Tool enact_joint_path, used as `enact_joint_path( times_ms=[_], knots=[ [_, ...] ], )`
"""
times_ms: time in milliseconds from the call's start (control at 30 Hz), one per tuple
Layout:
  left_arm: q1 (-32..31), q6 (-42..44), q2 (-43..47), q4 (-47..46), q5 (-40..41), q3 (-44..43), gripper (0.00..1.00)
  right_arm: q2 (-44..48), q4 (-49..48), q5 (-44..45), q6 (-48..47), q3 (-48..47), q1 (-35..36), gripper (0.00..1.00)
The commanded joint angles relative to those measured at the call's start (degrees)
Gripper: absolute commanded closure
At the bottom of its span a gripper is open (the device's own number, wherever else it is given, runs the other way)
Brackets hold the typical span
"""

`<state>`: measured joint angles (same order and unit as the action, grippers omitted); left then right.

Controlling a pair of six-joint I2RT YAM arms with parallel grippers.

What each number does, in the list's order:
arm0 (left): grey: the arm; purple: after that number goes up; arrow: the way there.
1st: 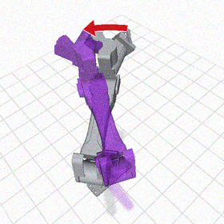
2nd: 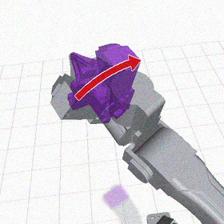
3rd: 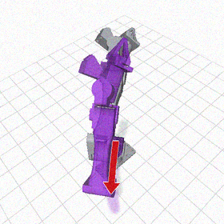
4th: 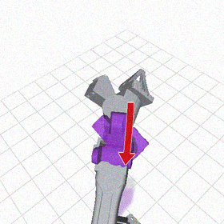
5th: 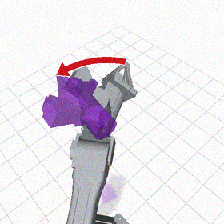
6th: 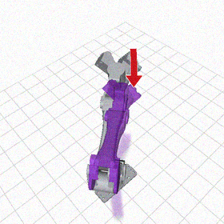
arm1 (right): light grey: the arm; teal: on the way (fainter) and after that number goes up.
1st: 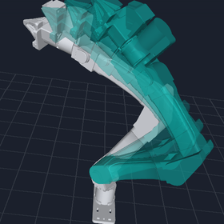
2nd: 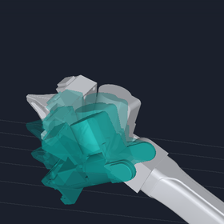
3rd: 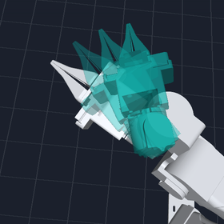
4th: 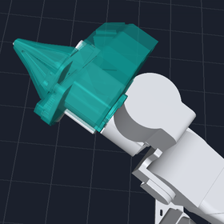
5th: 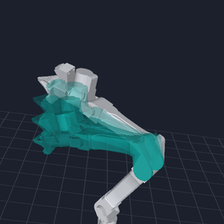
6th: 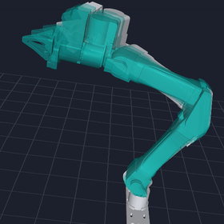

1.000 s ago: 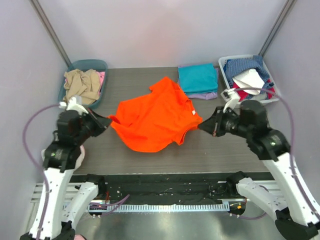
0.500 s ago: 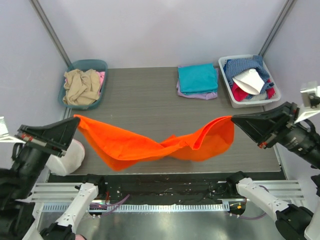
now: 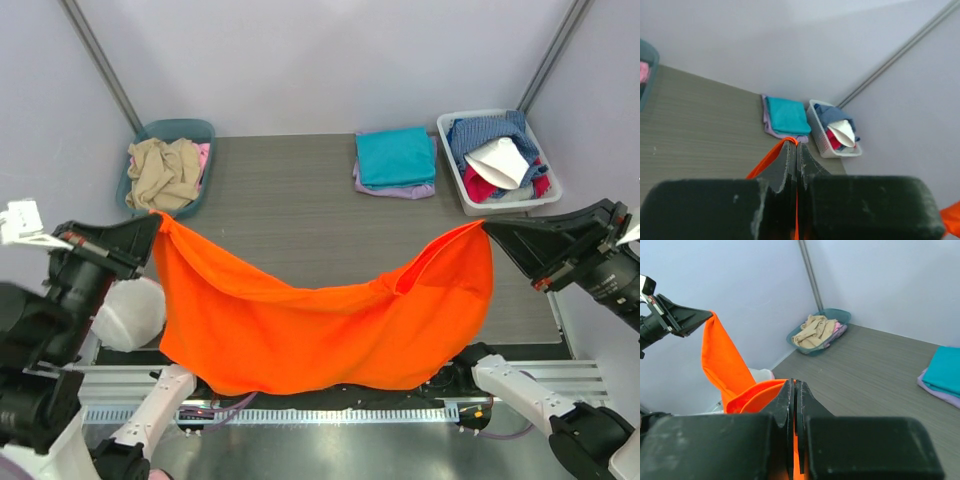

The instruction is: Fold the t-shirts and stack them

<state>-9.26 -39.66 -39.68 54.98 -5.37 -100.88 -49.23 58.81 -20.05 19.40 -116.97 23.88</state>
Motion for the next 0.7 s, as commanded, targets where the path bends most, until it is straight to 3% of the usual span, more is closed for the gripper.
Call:
enact_joint_path(
  times_ms=[0,100,133,233,333,400,467,500,633,667],
  knots=[
    [0.03,2.13,-1.63,-1.97,4.31,9.60,1.00,-1.66,-1.67,4.67,-1.56,4.71,-0.24,0.99],
    [0.12,1.25,-1.89,-5.57,4.93,20.40,1.00,-0.34,-6.76,8.35,0.11,17.26,-0.24,0.99],
    [0.03,0.90,-2.24,-9.07,4.93,23.59,1.00,-0.42,-10.52,11.58,0.72,24.35,-0.15,0.99],
    [0.03,0.99,-7.50,-19.51,5.54,34.41,1.00,-5.06,-17.12,19.74,0.03,33.61,-0.24,0.99],
    [0.03,2.39,-19.35,-28.39,6.77,35.15,1.00,-14.99,-22.31,24.54,-2.69,31.82,-4.34,0.99],
    [0.29,3.27,-30.16,-31.93,5.63,28.34,1.00,-20.44,-23.82,21.12,-2.52,27.17,-8.48,0.99],
    [0.47,3.62,-37.37,-31.43,1.87,20.50,1.00,-27.39,-24.27,20.84,-3.13,16.11,-12.27,0.99],
    [0.73,3.89,-43.58,-29.43,0.81,10.89,1.00,-29.58,-23.66,20.76,-3.66,11.54,-12.97,0.99],
    [0.64,3.36,-51.63,-23.35,-2.71,-12.72,1.00,-39.43,-16.82,16.28,-6.21,-18.99,-15.17,0.99],
    [0.64,3.19,-52.16,-22.12,-2.98,-16.59,1.00,-41.10,-16.10,15.67,-6.74,-22.57,-15.09,0.99]
  ],
)
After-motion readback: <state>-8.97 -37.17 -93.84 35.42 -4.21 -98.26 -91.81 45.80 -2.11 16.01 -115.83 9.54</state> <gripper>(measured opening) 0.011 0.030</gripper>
